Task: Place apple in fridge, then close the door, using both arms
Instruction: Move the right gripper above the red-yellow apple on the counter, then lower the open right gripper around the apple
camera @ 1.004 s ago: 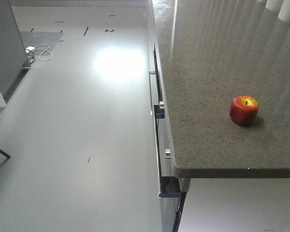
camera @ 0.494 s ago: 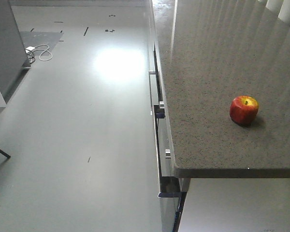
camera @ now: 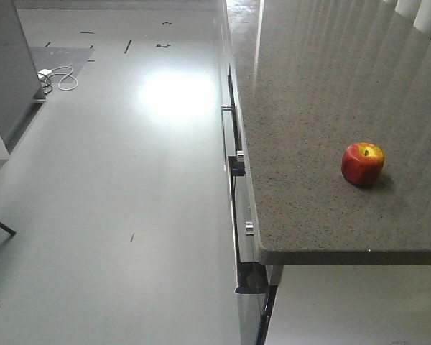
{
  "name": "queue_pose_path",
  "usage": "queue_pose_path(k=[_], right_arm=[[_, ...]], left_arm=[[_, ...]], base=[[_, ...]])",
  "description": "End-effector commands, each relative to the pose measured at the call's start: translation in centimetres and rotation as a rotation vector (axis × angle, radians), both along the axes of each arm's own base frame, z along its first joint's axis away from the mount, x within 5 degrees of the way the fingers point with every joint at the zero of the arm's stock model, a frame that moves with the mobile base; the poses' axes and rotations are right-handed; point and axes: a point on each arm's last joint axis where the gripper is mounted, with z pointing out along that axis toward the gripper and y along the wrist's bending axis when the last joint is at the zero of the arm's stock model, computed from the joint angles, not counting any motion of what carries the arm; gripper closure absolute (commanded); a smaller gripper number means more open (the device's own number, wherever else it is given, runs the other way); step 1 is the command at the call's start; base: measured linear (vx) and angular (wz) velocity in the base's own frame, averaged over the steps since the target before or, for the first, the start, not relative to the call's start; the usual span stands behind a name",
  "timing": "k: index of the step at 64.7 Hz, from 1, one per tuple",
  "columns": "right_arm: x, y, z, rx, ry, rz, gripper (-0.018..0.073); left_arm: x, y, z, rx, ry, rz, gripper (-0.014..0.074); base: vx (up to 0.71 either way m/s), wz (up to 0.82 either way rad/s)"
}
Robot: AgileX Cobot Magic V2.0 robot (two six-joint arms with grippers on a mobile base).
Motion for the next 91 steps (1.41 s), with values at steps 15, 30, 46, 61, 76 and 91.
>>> queue_pose_path(k=[15,30,46,61,76,91], right_arm=[[7.0,-0.1,6.4,-0.02,0.009,-0.01,-0.0134],[15.4,0.0,8.4,-0.073,0.178,0.012,-0.0129],[23.0,0.1,6.2,-0.074,0.321,0.025,-0.0125],[28.0,-0.3,1.0,-0.038,0.515,-0.018,-0.012],[30.5,-0.6,-3.1,-0.043,0.654,-0.05,-0.0113],[31.7,-0.6,-5.2,-0.045,0.71,-0.048,-0.0109]], left_arm=[[-0.1,-0.1,1.3,-0.007,-0.107,-0.009,0.0602],[-0.1,-0.1,1.3,-0.007,-0.107,-0.009,0.0602],[-0.1,-0.1,1.3,-0.007,-0.107,-0.009,0.0602],[-0.1,-0.1,1.3,-0.007,-0.107,-0.009,0.0602],[-0.1,-0.1,1.3,-0.007,-0.107,-0.009,0.0602],[-0.1,-0.1,1.3,-0.007,-0.107,-0.009,0.0602]], base=[[0.0,0.0],[0.0,0.0],[0.0,0.0],[0.0,0.0],[0.0,0.0],[0.0,0.0]])
